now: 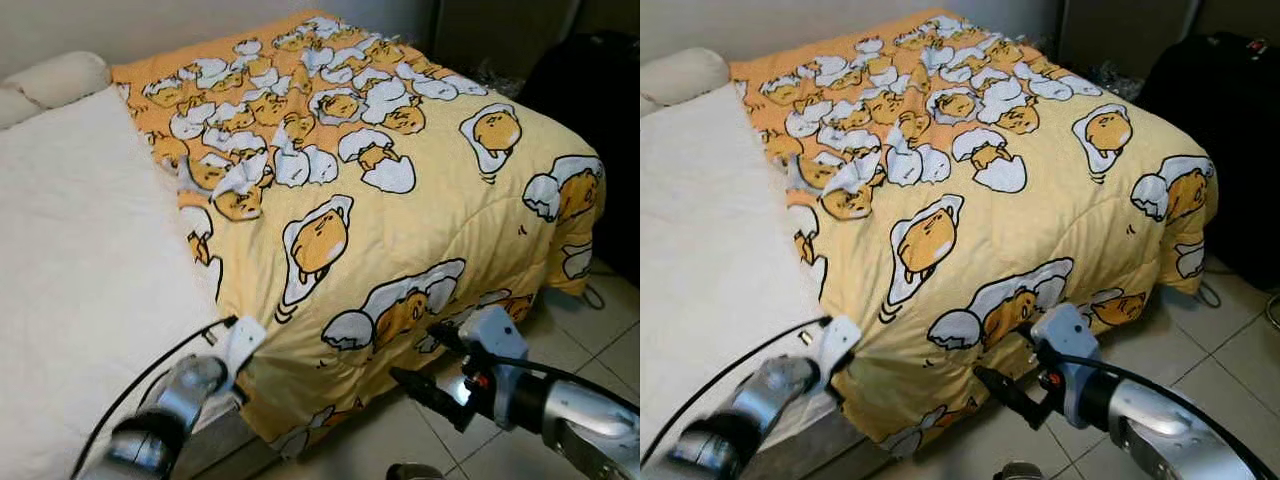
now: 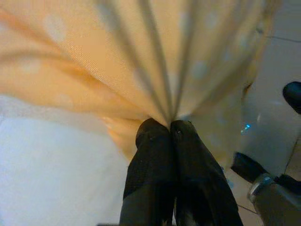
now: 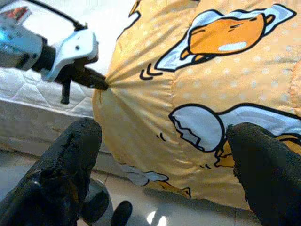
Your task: Clean up the room
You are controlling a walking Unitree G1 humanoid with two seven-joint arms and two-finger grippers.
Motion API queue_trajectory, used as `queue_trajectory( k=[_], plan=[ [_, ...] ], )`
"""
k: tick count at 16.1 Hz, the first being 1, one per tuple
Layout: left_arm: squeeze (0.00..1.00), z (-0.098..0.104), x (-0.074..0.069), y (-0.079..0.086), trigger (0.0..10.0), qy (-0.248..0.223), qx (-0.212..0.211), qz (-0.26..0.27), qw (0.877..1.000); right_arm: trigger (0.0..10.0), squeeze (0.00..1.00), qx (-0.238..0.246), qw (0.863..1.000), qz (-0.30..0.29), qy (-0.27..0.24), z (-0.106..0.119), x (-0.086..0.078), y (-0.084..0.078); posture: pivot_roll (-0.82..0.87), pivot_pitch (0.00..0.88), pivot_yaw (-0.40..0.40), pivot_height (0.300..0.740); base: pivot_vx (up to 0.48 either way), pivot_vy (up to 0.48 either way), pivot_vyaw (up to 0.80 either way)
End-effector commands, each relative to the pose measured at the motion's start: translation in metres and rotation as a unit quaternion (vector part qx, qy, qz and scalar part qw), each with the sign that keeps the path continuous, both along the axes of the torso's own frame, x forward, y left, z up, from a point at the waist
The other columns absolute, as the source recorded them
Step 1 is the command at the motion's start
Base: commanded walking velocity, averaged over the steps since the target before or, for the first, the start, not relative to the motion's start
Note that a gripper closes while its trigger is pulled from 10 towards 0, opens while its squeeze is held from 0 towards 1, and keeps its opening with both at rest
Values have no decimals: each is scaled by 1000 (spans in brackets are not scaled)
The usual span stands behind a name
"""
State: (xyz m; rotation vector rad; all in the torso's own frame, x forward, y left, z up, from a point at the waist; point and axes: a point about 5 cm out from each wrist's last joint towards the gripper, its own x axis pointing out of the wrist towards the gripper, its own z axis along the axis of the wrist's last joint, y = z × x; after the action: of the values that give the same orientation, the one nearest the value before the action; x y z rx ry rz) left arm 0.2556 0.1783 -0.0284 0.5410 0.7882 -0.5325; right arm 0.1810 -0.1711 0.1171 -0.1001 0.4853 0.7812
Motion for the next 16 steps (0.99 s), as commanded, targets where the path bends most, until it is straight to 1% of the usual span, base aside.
queue_trajectory(
  k=[1,2,4,5,6,8,9,10,11,12,13,14,15,16],
  plan=[
    [0,-1,-9,13,0,16,16,3,1000,10000,0,1,1000,2,-9,1,1,3,-159,0,164,740,0,0,0],
    [0,3,-20,11,0,21,-2,8,1000,10000,0,2,1000,2,-10,-1,1,3,-155,0,166,740,0,0,0],
    [0,14,-41,0,0,38,-42,0,998,10000,0,2,1000,5,-9,-3,-1,4,-146,0,164,740,0,0,0],
    [0,16,-49,-3,0,55,-49,-17,997,10000,0,1,1000,7,-8,-5,-1,5,-139,0,160,740,0,0,0],
    [0,17,-55,-4,0,64,-43,-27,997,10000,0,2,1000,8,-7,-5,-1,5,-134,0,156,740,0,0,0],
    [0,21,-59,-2,0,66,-34,-24,997,10000,0,4,1000,13,-7,-6,0,7,-127,0,151,740,0,0,0],
    [0,25,-62,-2,4863,59,-16,-22,998,10000,0,4,1000,15,-8,-7,2,8,-122,0,150,740,0,0,0],
    [482,28,-61,-4,10000,43,-25,-17,999,10000,0,3,1000,16,-10,-8,3,8,-120,0,151,740,0,0,0],
    [1000,39,-52,-12,10000,-9,-89,-10,996,10000,0,2,1000,8,-17,-8,6,8,-114,0,149,740,0,0,0],
    [1000,53,-41,-18,10000,-70,-144,8,987,10000,0,-2,1000,-4,-27,-9,8,7,-110,0,148,740,0,0,0],
    [1000,73,-28,-18,10000,-148,-194,65,968,10000,0,-10,998,-49,-40,-11,15,3,-102,0,145,740,0,0,0],
    [1000,83,-22,-15,10000,-178,-203,101,958,10000,0,-21,996,-73,-55,-12,19,1,-91,0,139,740,0,0,0],
    [1000,99,-17,-13,10000,-216,-227,131,941,10000,0,-36,990,-110,-80,-13,24,0,-76,0,127,740,0,0,0],
    [1000,108,-15,-9,10000,-242,-234,168,926,10000,0,-61,977,-162,-120,-15,31,-3,-50,0,106,740,0,0,0]
  ],
)
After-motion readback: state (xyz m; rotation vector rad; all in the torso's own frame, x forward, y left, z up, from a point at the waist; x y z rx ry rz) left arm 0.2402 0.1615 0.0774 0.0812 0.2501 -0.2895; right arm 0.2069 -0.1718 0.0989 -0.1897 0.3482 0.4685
